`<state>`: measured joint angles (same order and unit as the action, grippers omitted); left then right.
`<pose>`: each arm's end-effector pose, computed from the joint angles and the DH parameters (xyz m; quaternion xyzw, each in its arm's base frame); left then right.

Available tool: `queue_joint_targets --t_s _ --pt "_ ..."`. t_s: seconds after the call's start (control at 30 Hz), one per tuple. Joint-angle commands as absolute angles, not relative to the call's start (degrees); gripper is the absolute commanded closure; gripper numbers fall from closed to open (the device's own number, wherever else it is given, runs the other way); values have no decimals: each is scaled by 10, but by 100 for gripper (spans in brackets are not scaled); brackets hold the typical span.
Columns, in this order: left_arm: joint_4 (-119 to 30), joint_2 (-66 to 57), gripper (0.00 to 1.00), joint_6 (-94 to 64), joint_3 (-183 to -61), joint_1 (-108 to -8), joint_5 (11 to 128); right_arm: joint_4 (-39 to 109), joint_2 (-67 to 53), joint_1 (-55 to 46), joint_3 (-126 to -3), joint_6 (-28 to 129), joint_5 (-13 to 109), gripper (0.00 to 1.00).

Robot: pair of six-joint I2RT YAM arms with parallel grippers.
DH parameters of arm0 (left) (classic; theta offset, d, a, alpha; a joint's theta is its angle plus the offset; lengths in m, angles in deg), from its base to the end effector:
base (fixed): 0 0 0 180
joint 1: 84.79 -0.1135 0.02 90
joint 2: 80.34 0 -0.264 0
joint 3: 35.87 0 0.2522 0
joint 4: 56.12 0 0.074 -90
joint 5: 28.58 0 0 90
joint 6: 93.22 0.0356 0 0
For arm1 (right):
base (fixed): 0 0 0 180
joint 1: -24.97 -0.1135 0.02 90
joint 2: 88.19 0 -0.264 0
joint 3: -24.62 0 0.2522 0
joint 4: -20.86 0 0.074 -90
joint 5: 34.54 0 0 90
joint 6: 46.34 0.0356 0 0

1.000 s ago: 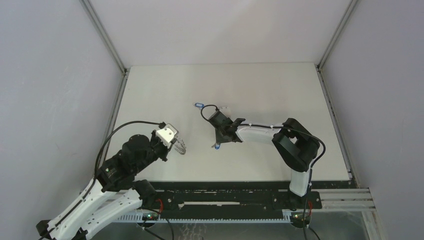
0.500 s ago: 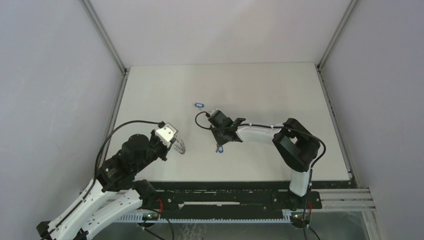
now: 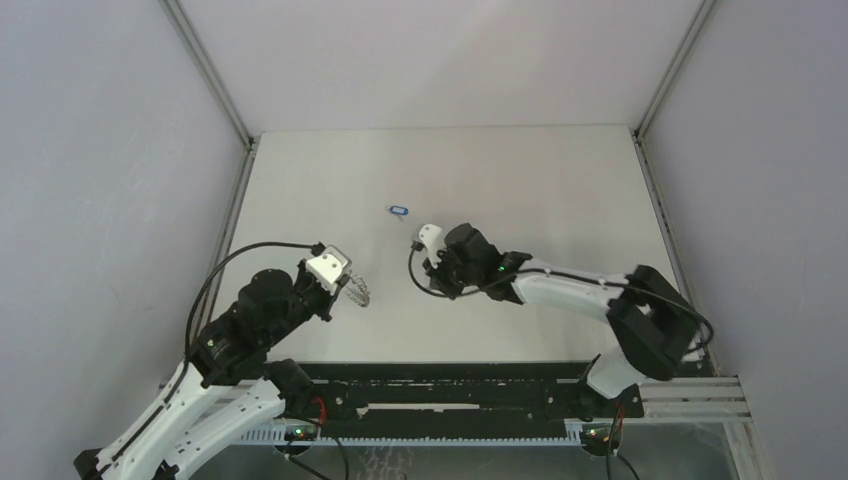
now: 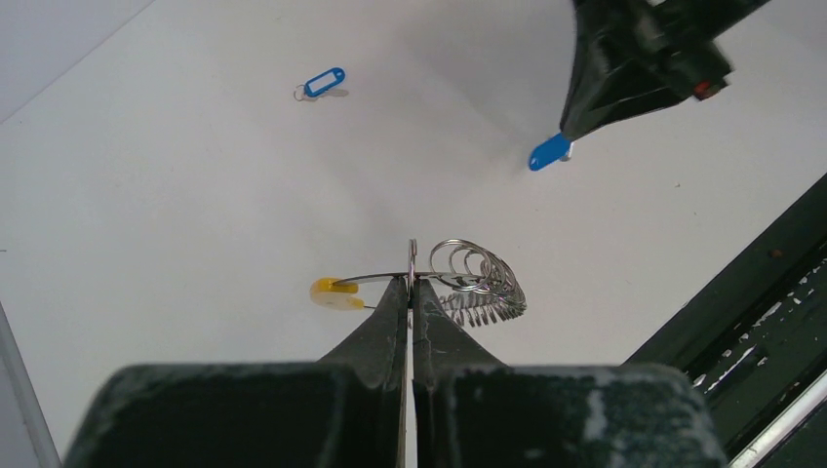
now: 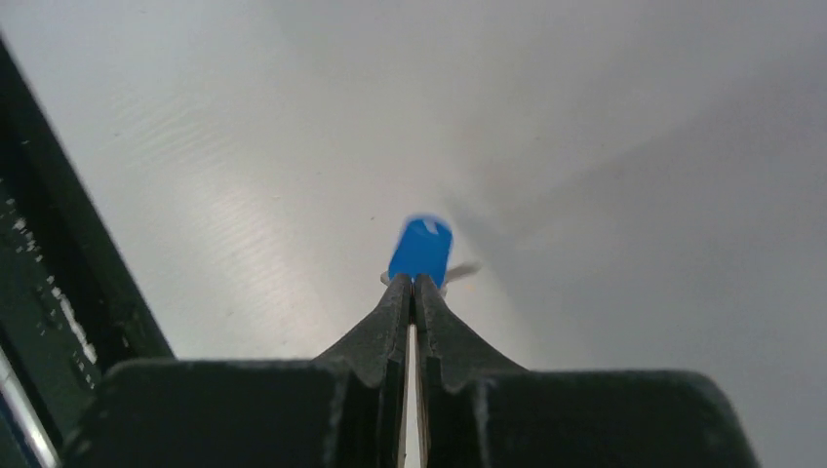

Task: Put the keys on the keyring

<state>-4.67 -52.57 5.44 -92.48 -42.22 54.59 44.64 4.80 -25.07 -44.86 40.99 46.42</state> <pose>0.0826 -0.0701 0.3161 0.3293 0.7632 -0.1141 0.5442 0.2135 0.2635 0.1963 -0.4379 0.8192 0.2130 0.3030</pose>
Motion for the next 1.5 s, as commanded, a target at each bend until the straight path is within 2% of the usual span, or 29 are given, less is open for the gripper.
queue_joint_targets --t_s 0.0,0.13,0.27,0.7,0.93,1.17,1.47 --pt "-85 -543 100 67 -915 -431 558 232 -83 -255 -344 349 389 100" --pt "-94 -550 100 68 -913 -435 569 99 -166 -254 -243 331 357 100" --pt "-98 -553 100 69 -910 -436 571 49 -203 -248 -198 344 353 100" --pt "-101 -541 100 72 -908 -436 569 163 -241 -257 -163 368 405 100" --pt "-97 -539 100 73 -908 -438 560 72 -114 -260 -178 373 415 100" --pt "-96 -546 100 75 -907 -441 554 -126 44 -262 -204 373 417 100" --pt "-96 -545 100 75 -907 -448 552 -222 193 -252 -276 376 403 100"
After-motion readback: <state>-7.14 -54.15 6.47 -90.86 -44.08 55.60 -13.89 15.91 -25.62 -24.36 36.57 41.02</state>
